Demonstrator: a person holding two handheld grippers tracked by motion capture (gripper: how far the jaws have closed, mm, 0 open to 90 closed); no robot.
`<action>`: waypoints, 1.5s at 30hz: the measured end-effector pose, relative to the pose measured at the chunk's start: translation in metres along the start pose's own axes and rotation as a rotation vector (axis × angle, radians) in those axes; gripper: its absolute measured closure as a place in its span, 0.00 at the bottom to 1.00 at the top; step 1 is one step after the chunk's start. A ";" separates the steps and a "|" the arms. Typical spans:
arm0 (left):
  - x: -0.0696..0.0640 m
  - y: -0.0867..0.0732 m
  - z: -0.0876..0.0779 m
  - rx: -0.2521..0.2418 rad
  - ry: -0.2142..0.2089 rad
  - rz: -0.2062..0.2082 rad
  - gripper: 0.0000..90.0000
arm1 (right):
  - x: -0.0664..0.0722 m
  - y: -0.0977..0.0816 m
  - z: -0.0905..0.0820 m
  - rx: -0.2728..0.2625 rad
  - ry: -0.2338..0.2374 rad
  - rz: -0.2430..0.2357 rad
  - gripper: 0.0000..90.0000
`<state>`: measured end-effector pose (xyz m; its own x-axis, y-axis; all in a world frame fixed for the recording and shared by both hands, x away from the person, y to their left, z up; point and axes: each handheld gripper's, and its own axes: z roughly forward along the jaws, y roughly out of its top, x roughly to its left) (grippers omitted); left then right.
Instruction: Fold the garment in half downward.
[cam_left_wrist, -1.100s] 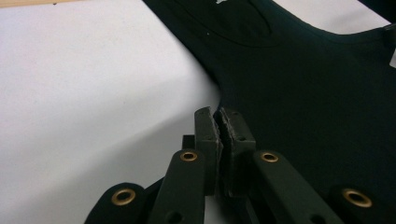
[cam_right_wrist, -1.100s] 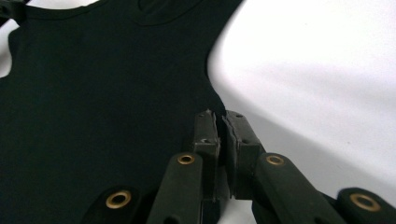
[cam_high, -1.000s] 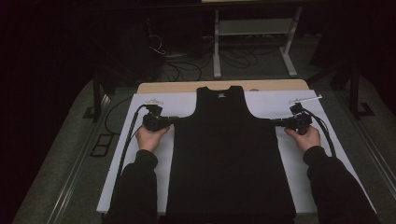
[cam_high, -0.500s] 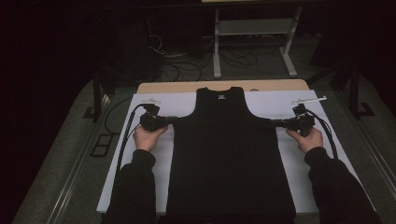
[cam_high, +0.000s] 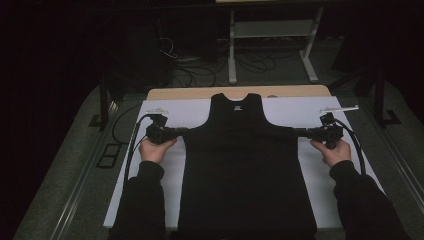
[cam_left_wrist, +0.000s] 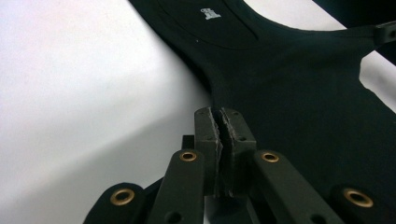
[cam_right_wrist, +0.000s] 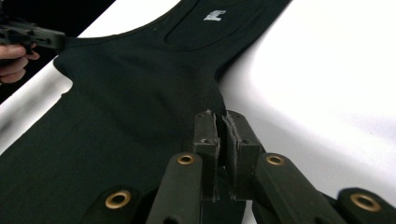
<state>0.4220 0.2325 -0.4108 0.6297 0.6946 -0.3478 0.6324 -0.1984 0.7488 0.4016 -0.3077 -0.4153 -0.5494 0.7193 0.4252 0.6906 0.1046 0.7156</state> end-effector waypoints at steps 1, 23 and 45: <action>-0.001 -0.001 -0.002 -0.003 -0.001 -0.002 0.94 | 0.000 0.000 -0.001 -0.003 -0.004 0.001 0.92; -0.010 -0.010 -0.023 -0.024 -0.022 -0.014 0.94 | 0.004 -0.011 -0.022 -0.035 -0.037 0.030 0.92; -0.020 -0.031 -0.032 -0.002 -0.057 -0.039 0.94 | 0.017 -0.032 -0.032 -0.007 -0.025 0.051 0.92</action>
<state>0.3759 0.2471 -0.4088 0.6292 0.6613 -0.4083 0.6560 -0.1701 0.7354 0.3552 -0.3207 -0.4135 -0.5020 0.7402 0.4473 0.7142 0.0631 0.6971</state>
